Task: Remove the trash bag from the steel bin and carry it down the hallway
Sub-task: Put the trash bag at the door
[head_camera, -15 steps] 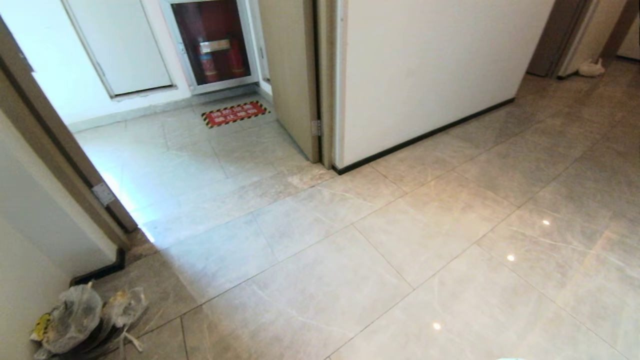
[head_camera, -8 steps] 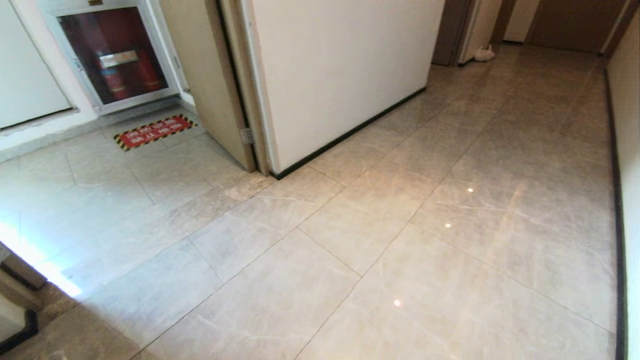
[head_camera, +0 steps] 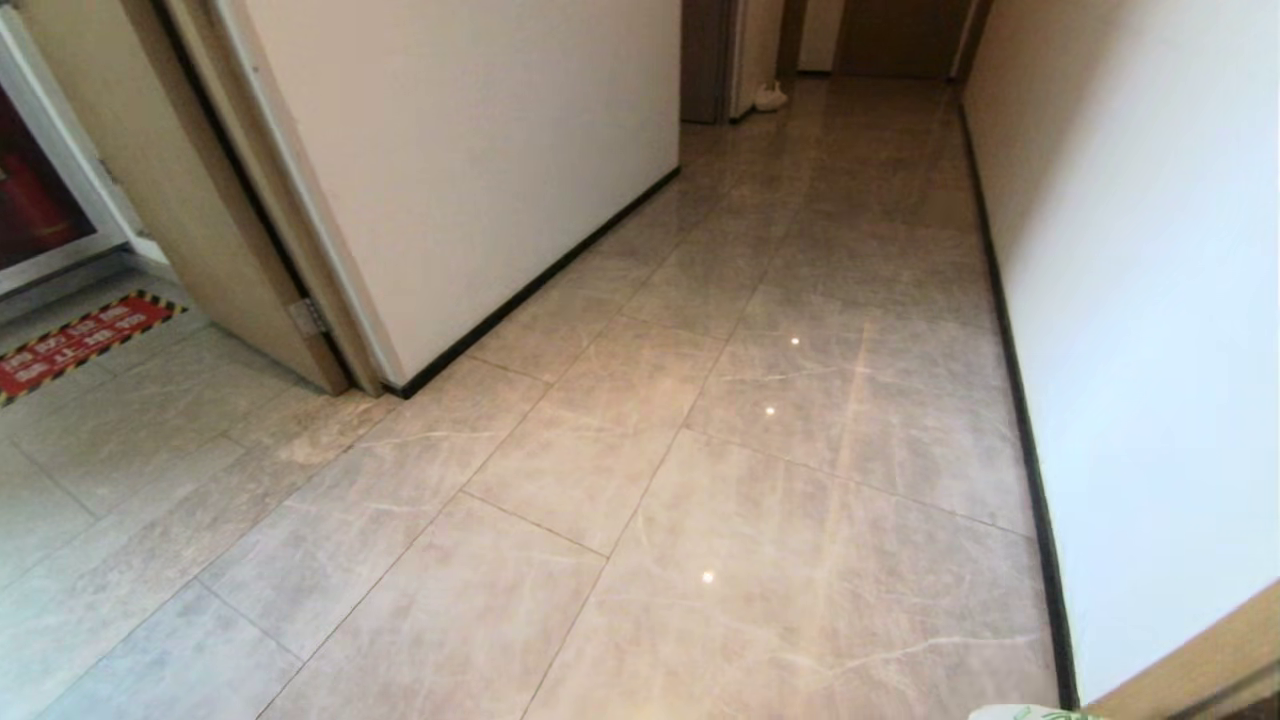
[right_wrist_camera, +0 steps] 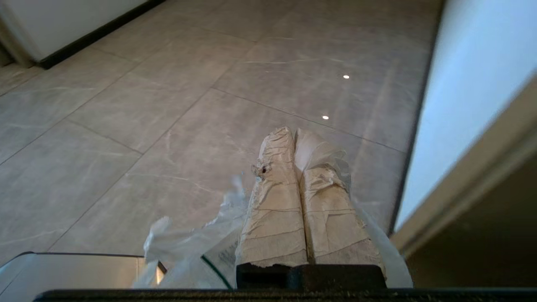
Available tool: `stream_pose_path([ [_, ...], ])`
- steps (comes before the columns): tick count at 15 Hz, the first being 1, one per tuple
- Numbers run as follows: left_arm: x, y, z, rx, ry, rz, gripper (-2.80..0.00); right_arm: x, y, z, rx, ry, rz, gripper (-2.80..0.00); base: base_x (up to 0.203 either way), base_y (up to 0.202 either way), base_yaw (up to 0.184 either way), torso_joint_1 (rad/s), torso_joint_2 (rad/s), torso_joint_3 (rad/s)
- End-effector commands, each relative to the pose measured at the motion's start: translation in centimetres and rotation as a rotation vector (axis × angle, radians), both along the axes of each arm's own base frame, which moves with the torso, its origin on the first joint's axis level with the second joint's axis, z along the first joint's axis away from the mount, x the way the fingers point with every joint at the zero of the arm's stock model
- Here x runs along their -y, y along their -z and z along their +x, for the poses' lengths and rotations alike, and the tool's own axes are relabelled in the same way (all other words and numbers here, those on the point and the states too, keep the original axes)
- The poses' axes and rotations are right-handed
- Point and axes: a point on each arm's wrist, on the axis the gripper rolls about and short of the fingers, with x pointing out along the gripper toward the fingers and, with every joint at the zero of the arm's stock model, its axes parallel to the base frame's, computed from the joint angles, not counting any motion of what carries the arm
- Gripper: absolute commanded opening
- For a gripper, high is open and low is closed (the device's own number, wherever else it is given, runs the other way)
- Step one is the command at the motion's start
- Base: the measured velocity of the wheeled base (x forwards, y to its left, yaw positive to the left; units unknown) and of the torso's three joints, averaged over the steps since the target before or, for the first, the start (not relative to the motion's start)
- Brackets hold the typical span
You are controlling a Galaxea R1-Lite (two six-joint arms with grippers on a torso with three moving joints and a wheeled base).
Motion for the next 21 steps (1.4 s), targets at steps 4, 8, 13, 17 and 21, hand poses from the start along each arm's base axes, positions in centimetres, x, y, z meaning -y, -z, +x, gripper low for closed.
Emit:
stream_pose_path([
  [4, 0.0, 0.0, 0.0, 0.0, 0.0, 0.0, -2.8, 0.0, 0.0, 0.0, 0.0, -0.001, -0.001, -2.8, 0.001, 0.008, -0.13, 0.004, 0.0, 0.001],
  [8, 0.0, 0.0, 0.0, 0.0, 0.0, -0.002, -2.8, 0.0, 0.0, 0.0, -0.001, -0.002, -0.001, -2.8, 0.0, 0.0, 0.0, 0.0, 0.0, 0.0],
  [13, 0.0, 0.0, 0.0, 0.0, 0.0, -0.002, -2.8, 0.0, -0.01, 0.0, 0.001, -0.001, -0.001, -2.8, 0.0, 0.0, 0.0, -0.001, 0.0, -0.173],
  [17, 0.0, 0.0, 0.0, 0.0, -0.001, -0.002, -2.8, 0.0, -0.01, 0.01, 0.0, -0.001, -0.002, -2.8, 0.0, 0.0, 0.0, 0.0, 0.0, -0.2],
  [21, 0.0, 0.0, 0.0, 0.0, -0.001, -0.002, -2.8, 0.0, -0.01, 0.01, 0.0, -0.001, -0.004, -2.8, 0.0, 0.0, 0.0, 0.003, 0.0, -0.198],
])
